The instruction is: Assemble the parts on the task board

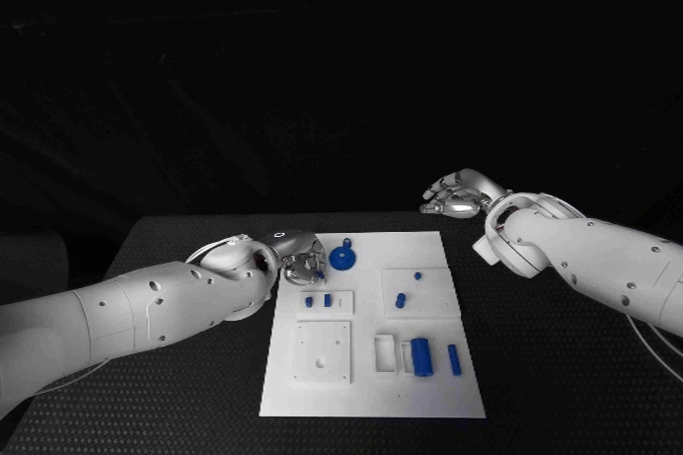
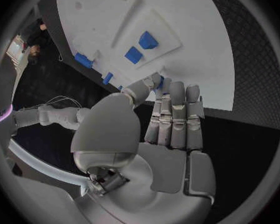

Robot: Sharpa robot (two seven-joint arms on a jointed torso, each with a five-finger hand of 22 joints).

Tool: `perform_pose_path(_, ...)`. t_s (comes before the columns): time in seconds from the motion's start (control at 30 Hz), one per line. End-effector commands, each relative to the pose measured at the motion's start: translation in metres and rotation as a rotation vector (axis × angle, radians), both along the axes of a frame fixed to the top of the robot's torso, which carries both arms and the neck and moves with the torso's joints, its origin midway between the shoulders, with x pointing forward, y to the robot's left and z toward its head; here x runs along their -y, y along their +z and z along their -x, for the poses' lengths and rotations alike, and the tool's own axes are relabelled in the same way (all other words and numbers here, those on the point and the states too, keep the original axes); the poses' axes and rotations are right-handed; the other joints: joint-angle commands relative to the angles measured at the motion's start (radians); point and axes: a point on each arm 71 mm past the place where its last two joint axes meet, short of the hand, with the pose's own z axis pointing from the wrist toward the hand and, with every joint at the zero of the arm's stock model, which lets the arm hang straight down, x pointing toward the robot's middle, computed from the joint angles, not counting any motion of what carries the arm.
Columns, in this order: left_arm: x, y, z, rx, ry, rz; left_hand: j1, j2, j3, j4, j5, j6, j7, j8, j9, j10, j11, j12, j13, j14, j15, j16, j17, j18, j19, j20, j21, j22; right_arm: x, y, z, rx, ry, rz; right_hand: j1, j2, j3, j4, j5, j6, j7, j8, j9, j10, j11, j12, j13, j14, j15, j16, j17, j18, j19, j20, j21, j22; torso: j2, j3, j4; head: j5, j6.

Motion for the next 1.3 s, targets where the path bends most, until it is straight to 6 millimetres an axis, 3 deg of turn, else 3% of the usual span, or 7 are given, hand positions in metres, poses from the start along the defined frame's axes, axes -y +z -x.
perform_pose_path(0.03, 0.0029, -0.0012, 0.0007, -0.016, -0.008, 0.000, -0.001, 0.010, 0.002, 0.001, 0.003, 0.004, 0.001, 0.002, 0.001, 0.005, 0.002, -0.006, -0.001, 0.005, 0.001, 0.003, 0.000, 0.020, 0.003, -0.022, -0.002, 0.017, -0.0015, -0.0001, 0.0004, -0.002, 0.013, 0.000, 0.010, 0.003, -0.006, -0.003, 0.004, -0.001, 0.025, 0.005, -0.001, 0.009, 0.002, -0.007, -0.001, 0.000, 0.004, -0.006, -0.001, -0.006, -0.006, -0.001, -0.006, 0.002, 0.000, -0.0001, -0.0003, 0.000, -0.001)
perform_pose_path(1.3, 0.0077, -0.0088, 0.0022, -0.058, -0.009, -0.020, -0.001, 0.013, 0.003, -0.001, 0.003, 0.003, 0.002, 0.000, -0.001, 0.005, 0.002, -0.010, -0.003, 0.007, 0.001, 0.005, 0.001, 0.019, 0.003, -0.023, -0.004, 0.016, -0.0014, -0.0001, 0.0003, -0.002, 0.013, 0.000, 0.010, 0.003, -0.006, -0.003, 0.004, 0.000, 0.024, 0.006, -0.003, 0.010, 0.001, -0.007, -0.005, 0.001, 0.004, -0.005, -0.003, -0.005, -0.006, 0.000, -0.008, 0.004, -0.001, 0.0002, 0.0002, -0.001, -0.005)
